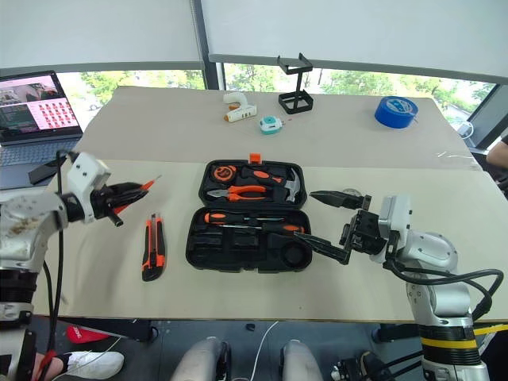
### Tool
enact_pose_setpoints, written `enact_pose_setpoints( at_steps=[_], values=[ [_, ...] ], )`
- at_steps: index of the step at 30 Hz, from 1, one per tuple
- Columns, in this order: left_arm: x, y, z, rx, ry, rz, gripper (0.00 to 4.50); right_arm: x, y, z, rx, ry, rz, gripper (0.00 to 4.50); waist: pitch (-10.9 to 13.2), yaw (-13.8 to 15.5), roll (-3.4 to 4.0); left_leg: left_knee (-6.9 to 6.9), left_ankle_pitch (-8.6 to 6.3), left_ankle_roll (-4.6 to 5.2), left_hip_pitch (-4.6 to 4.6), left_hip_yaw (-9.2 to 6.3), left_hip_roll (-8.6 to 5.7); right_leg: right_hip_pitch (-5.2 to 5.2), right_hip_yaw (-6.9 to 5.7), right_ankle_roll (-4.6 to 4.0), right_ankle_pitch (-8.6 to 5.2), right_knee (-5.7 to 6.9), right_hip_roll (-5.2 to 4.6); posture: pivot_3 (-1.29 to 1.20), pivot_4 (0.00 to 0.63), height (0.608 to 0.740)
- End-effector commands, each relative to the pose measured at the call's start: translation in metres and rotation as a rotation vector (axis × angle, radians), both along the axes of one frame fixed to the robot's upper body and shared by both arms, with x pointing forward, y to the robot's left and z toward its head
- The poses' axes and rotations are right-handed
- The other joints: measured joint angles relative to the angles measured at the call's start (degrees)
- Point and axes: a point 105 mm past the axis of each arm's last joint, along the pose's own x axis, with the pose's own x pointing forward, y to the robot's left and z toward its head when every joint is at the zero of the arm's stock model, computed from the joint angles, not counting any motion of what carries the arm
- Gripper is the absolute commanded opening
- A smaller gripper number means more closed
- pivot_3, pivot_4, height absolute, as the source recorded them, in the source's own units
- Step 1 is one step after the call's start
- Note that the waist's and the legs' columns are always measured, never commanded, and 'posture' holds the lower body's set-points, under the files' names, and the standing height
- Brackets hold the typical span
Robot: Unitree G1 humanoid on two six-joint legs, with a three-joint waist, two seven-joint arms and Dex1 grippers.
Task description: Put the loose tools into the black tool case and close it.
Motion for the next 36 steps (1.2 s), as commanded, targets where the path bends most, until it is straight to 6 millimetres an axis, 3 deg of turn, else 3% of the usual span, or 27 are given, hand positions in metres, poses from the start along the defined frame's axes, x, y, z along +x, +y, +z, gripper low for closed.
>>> enact_pose_setpoints(
  at_steps=[1,6,9,13,20,36],
  values=[
    [-0.029,-0.056,0.001,0.078,0.072,-0.36,0.41,-0.005,-0.008,0.008,0.004,-0.01,-0.005,4.5,0.0,0.0,0.0,0.0,-0.02,0.03,0.02,0.06,-0.02,0.02,0.02,0.01,-0.01,0.01,-0.03,0.0,0.15,0.74],
    [-0.032,-0.111,-0.01,0.164,0.12,-0.513,0.41,-0.016,-0.015,0.0,-0.031,0.033,-0.001,4.5,0.0,-0.26,0.0,0.04,-0.02,0.06,-0.07,0.02,0.05,-0.01,0.05,0.03,-0.02,0.02,0.23,0.0,0.15,0.74],
    [-0.027,-0.125,-0.024,0.207,0.14,-0.527,0.41,-0.02,-0.017,0.0,-0.03,0.038,-0.011,4.5,0.0,-0.57,0.01,0.11,-0.02,0.06,-0.07,-0.05,0.04,-0.02,0.1,0.04,-0.02,0.07,0.29,0.0,0.15,0.74],
    [-0.02,-0.134,-0.039,0.275,0.151,-0.531,0.41,-0.025,-0.019,-0.003,-0.028,0.049,-0.019,4.5,0.01,-1.06,0.01,0.11,-0.03,0.07,-0.02,-0.1,0.05,-0.03,0.19,0.04,-0.03,0.1,0.35,0.0,0.15,0.74],
    [-0.007,-0.144,-0.038,0.3,0.091,-0.475,0.41,-0.028,-0.02,-0.005,-0.019,0.042,-0.035,4.5,0.01,-0.45,0.01,0.36,-0.06,0.13,-0.18,-0.22,0.02,-0.03,0.15,0.08,-0.04,0.12,0.3,0.0,0.15,0.74],
    [-0.028,-0.153,-0.061,0.316,0.19,-0.543,0.41,-0.025,-0.015,-0.003,-0.007,0.031,-0.036,4.5,0.01,-0.39,0.02,0.45,-0.1,0.19,-0.19,-0.39,0.02,-0.01,0.16,0.11,-0.06,0.17,0.29,0.0,0.15,0.74]
  ],
)
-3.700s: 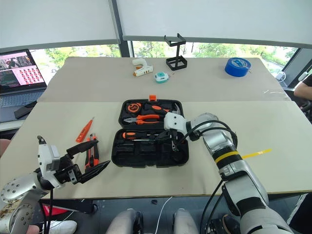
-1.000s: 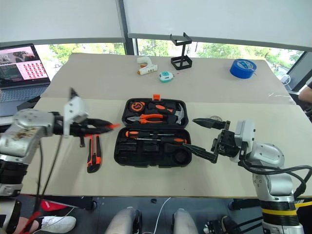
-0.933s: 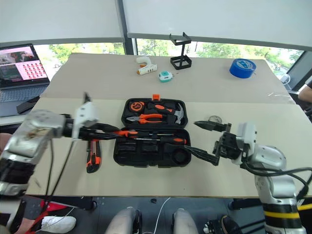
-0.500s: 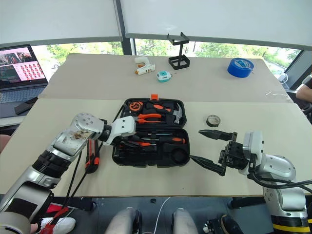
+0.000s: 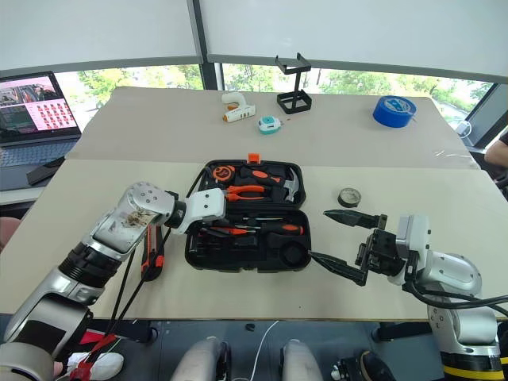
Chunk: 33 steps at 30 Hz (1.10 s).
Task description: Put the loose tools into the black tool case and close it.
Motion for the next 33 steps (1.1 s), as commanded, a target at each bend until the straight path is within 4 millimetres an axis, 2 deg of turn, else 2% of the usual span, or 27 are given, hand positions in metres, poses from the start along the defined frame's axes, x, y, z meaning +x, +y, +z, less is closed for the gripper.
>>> enact_pose_setpoints(
  at_steps=[1,6,10,17,26,33],
  values=[
    [-0.011,-0.007,-0.008,0.012,0.019,-0.044,0.41,-0.001,0.003,0.013,0.017,-0.054,0.004,4.5,0.0,0.0,0.0,0.0,-0.01,0.01,0.01,-0.01,0.0,0.01,0.01,0.01,-0.01,0.0,0.0,0.0,0.15,0.74],
    [-0.01,-0.008,-0.012,0.006,0.015,-0.046,0.41,-0.001,0.005,0.013,0.022,-0.051,0.007,4.5,0.0,0.07,0.0,0.03,-0.01,0.01,0.02,-0.01,0.0,0.05,0.0,0.01,-0.01,0.0,0.0,0.0,0.15,0.74],
    [-0.008,-0.013,-0.007,-0.033,0.01,-0.047,0.41,-0.002,0.006,0.014,0.021,-0.049,0.008,4.5,0.0,0.25,0.0,0.07,-0.01,0.02,0.0,-0.01,-0.01,0.06,0.0,0.02,-0.01,0.0,-0.01,0.0,0.15,0.74],
    [-0.011,-0.029,0.017,-0.106,-0.022,-0.079,0.41,-0.001,0.012,0.015,0.029,-0.045,0.008,4.5,0.0,0.06,0.0,0.41,-0.08,0.13,-0.25,-0.06,0.0,0.01,-0.05,0.06,-0.03,0.08,0.01,0.0,0.15,0.74],
    [-0.006,-0.013,0.001,-0.011,-0.034,-0.017,0.41,0.0,0.017,0.017,0.037,-0.04,0.012,4.5,0.0,-0.04,0.01,0.42,-0.08,0.13,-0.23,-0.11,0.0,0.0,-0.04,0.06,-0.03,0.12,0.03,0.0,0.15,0.74],
    [-0.013,-0.012,-0.008,0.022,0.001,-0.038,0.41,0.0,0.018,0.018,0.036,-0.039,0.015,4.5,0.0,0.01,0.01,0.45,-0.08,0.13,-0.23,-0.11,0.0,0.02,-0.04,0.06,-0.03,0.13,0.01,0.0,0.15,0.74]
  ],
)
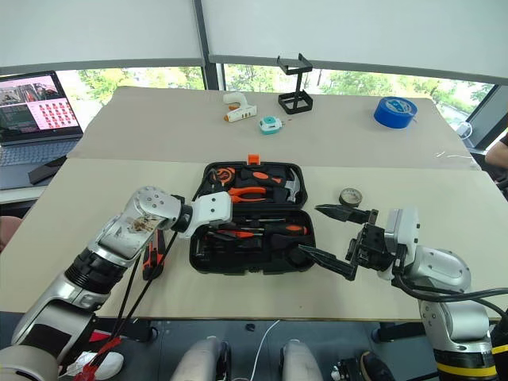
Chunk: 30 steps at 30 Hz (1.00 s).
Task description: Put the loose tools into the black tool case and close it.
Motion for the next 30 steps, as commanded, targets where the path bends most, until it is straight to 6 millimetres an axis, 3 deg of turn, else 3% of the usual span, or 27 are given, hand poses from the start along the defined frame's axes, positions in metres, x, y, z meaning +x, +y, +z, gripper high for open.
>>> enact_pose_setpoints(
  at_steps=[1,15,30],
  values=[
    [-0.011,-0.001,-0.009,0.038,0.031,-0.041,0.41,-0.004,0.004,0.011,0.013,-0.04,0.022,4.5,0.0,-0.02,0.0,0.0,0.0,0.0,0.0,0.0,0.0,0.0,0.0,0.0,0.0,0.0,0.0,0.0,0.15,0.74],
    [-0.001,0.003,-0.02,0.052,0.039,0.075,0.41,-0.004,0.006,0.013,0.011,-0.034,0.032,4.5,-0.03,0.16,0.05,0.03,0.0,0.01,0.1,0.0,-0.01,0.11,0.0,0.0,0.0,0.02,-0.01,0.0,0.15,0.74],
    [0.007,0.006,-0.022,0.086,-0.008,0.056,0.41,-0.005,0.011,0.01,0.025,-0.006,0.049,4.5,-0.05,0.11,0.06,0.04,0.0,0.01,0.54,0.01,-0.01,0.56,0.01,0.01,0.01,0.03,-0.01,0.0,0.15,0.74]
  ],
)
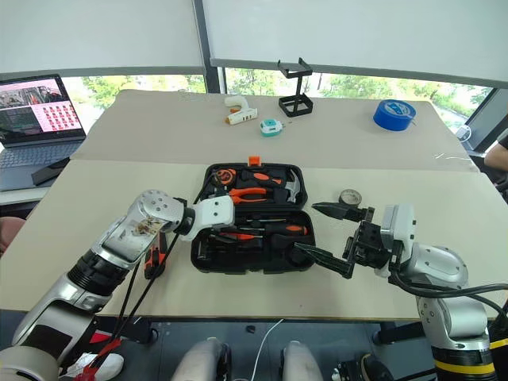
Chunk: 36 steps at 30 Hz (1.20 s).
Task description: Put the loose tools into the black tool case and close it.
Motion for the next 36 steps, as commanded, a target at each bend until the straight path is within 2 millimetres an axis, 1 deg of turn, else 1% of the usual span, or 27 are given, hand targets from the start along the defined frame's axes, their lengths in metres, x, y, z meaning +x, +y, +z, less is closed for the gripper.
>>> enact_pose_setpoints(
  at_steps=[1,3,5,6,11,13,15,18,21,22,23,25,26,27,28,32,36],
  values=[
    [0.007,0.009,-0.015,0.065,0.002,0.05,0.41,-0.006,0.006,0.008,0.026,-0.016,0.036,4.5,0.0,0.01,0.0,0.0,0.0,0.0,0.01,0.0,0.0,0.0,0.0,0.0,0.0,0.0,0.0,0.0,0.15,0.74],
    [0.005,0.009,-0.016,0.056,0.023,0.047,0.41,-0.005,0.007,0.007,0.026,-0.012,0.036,4.5,0.0,0.02,0.0,0.0,0.0,0.0,0.02,0.0,0.0,0.02,0.0,0.0,0.0,0.0,0.0,0.0,0.15,0.74],
    [0.004,0.003,-0.009,-0.014,0.025,0.038,1.41,-0.006,0.007,0.006,0.028,-0.006,0.039,4.5,0.0,0.02,0.01,0.0,0.0,0.0,0.03,0.0,0.0,0.03,0.0,0.0,0.0,0.0,0.0,0.0,0.15,0.74],
    [0.004,0.0,-0.004,-0.049,0.015,0.031,1.54,-0.006,0.008,0.006,0.027,-0.002,0.041,4.5,-0.01,0.01,0.01,0.0,0.0,0.0,0.03,0.0,0.0,0.04,0.0,0.0,0.0,0.0,-0.01,0.0,0.15,0.74],
    [0.002,-0.012,0.029,-0.206,-0.091,-0.035,3.4,-0.006,0.007,0.004,0.031,0.008,0.041,4.5,0.0,0.02,0.01,0.0,-0.01,0.02,-0.13,-0.11,0.0,-0.1,0.01,0.0,0.0,-0.03,-0.02,0.0,0.15,0.74],
    [-0.001,-0.014,0.044,-0.26,-0.125,-0.046,3.4,-0.007,0.007,0.003,0.031,0.015,0.045,4.5,0.0,-0.05,0.0,0.03,-0.01,0.02,-0.37,-0.16,0.0,-0.33,0.02,0.02,0.01,-0.01,-0.02,0.0,0.15,0.74],
    [-0.006,-0.012,0.054,-0.296,-0.148,-0.061,3.4,-0.007,0.007,0.002,0.031,0.02,0.047,4.5,0.0,-0.13,0.0,0.06,-0.01,0.02,-0.57,-0.19,0.0,-0.54,0.05,0.03,0.02,0.04,-0.02,0.0,0.15,0.74],
    [-0.007,-0.002,0.056,-0.354,-0.136,-0.027,3.4,-0.007,0.007,0.001,0.031,0.024,0.048,4.5,0.0,-0.36,0.01,0.04,-0.01,0.02,-0.55,-0.2,0.01,-0.54,0.05,0.03,0.02,0.03,0.0,0.0,0.15,0.74],
    [-0.005,0.016,0.047,-0.38,-0.115,0.016,2.66,-0.007,0.008,0.0,0.035,0.027,0.047,4.5,0.0,-0.5,0.02,0.01,-0.01,0.02,-0.5,-0.2,0.03,-0.53,0.07,0.03,0.02,0.04,0.02,0.0,0.15,0.74],
    [-0.002,0.022,0.044,-0.395,-0.111,0.039,2.32,-0.007,0.008,0.0,0.036,0.028,0.047,4.5,0.0,-0.47,0.03,0.0,-0.01,0.02,-0.5,-0.21,0.03,-0.53,0.06,0.02,0.02,0.04,0.02,0.0,0.15,0.74],
    [0.001,0.028,0.038,-0.396,-0.1,0.077,1.87,-0.008,0.008,-0.001,0.037,0.029,0.046,4.5,0.0,-0.38,0.03,0.01,-0.01,0.02,-0.5,-0.2,0.03,-0.53,0.06,0.02,0.02,0.04,0.02,0.0,0.15,0.74],
    [0.005,0.037,0.026,-0.383,-0.087,0.112,1.15,-0.008,0.009,-0.002,0.039,0.031,0.046,4.5,0.0,-0.16,0.02,0.03,-0.01,0.02,-0.51,-0.19,0.02,-0.53,0.05,0.03,0.02,0.03,0.01,0.0,0.15,0.74],
    [0.005,0.039,0.022,-0.377,-0.082,0.12,0.7,-0.008,0.009,-0.002,0.04,0.032,0.045,4.5,0.0,-0.09,0.02,0.03,-0.01,0.02,-0.52,-0.19,0.01,-0.52,0.04,0.03,0.02,0.03,-0.01,0.0,0.15,0.74],
    [0.006,0.039,0.019,-0.374,-0.09,0.123,0.37,-0.007,0.009,-0.002,0.042,0.032,0.045,4.5,0.0,-0.04,0.02,0.04,-0.01,0.02,-0.52,-0.17,0.0,-0.51,0.04,0.03,0.02,0.02,-0.02,0.0,0.15,0.74],
    [0.007,0.039,0.017,-0.372,-0.098,0.126,0.13,-0.007,0.009,-0.002,0.042,0.031,0.044,4.5,0.0,0.02,0.02,0.04,-0.01,0.02,-0.52,-0.17,0.0,-0.51,0.04,0.03,0.02,0.02,-0.03,0.0,0.15,0.74],
    [0.01,0.035,0.013,-0.378,-0.097,0.145,0.13,-0.007,0.008,-0.002,0.044,0.029,0.041,4.5,0.0,0.02,0.02,0.06,-0.01,0.02,-0.55,-0.14,0.0,-0.5,0.03,0.05,0.03,0.01,-0.03,0.0,0.15,0.74],
    [0.003,0.029,0.006,-0.353,-0.069,0.107,0.13,-0.007,0.007,-0.002,0.045,0.027,0.038,4.5,0.0,-0.18,0.02,0.04,-0.01,0.02,-0.54,-0.14,0.01,-0.53,0.03,0.04,0.04,0.02,0.0,0.0,0.15,0.74]
  ],
)
